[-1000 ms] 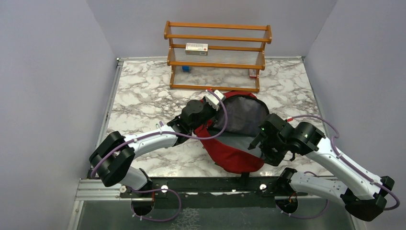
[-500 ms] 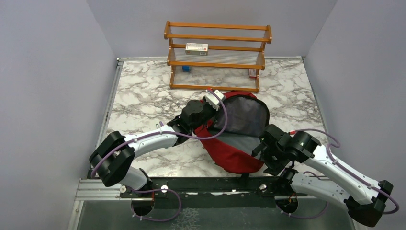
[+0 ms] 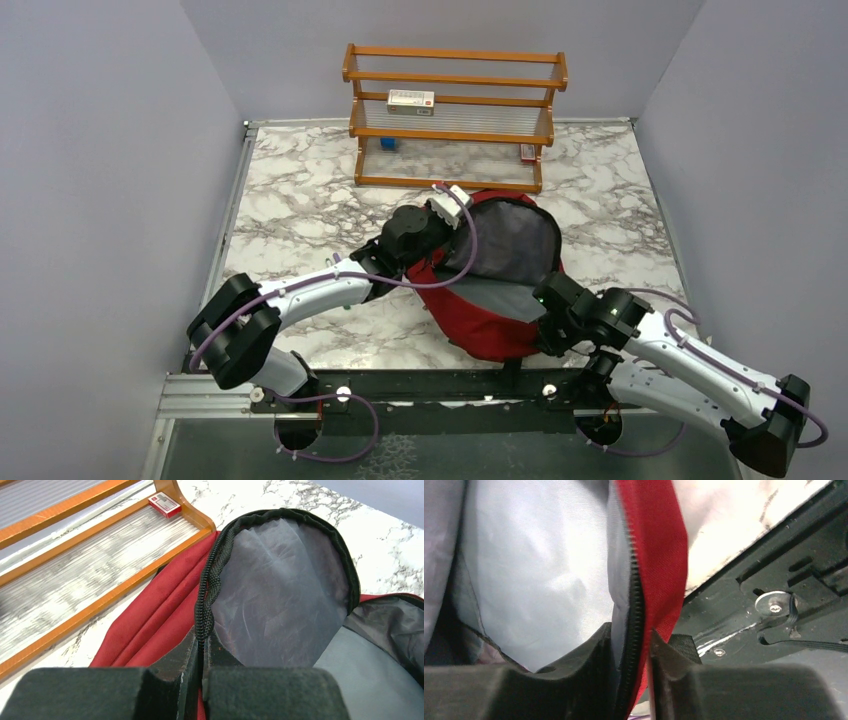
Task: Pack the student bag
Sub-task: Pick up the student bag at the center of the board.
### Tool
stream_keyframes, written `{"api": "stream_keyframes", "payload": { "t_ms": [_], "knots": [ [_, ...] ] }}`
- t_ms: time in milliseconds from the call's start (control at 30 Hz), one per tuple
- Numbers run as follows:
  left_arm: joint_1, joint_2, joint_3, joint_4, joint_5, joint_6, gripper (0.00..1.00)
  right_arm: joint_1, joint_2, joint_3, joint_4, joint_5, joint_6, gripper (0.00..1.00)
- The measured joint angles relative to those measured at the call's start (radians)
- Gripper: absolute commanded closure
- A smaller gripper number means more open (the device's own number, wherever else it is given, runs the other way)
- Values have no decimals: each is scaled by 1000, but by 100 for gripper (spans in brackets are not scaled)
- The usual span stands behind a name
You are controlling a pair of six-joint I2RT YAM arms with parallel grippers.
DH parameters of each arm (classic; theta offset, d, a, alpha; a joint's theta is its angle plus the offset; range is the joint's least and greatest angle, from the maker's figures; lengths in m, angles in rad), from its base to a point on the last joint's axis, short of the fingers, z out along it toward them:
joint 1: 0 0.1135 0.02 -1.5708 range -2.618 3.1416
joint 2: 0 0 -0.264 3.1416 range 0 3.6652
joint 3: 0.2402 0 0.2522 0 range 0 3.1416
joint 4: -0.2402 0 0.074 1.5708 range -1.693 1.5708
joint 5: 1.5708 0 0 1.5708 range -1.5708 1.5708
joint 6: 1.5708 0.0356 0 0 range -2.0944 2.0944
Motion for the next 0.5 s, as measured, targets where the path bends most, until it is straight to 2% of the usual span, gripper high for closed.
{"api": "stream_keyframes", "payload": {
  "t_ms": [133,333,500],
  "knots": [
    [0,0,39,-36,-19,-25,100,0,9,77,-13,79,-32,99],
    [2,2,211,-135,-43,-67,100,0,13,319,-16,280,-180,99],
    [14,18,383,-201,-58,-94,100,0,27,518,64,463,-474,99]
  ]
}}
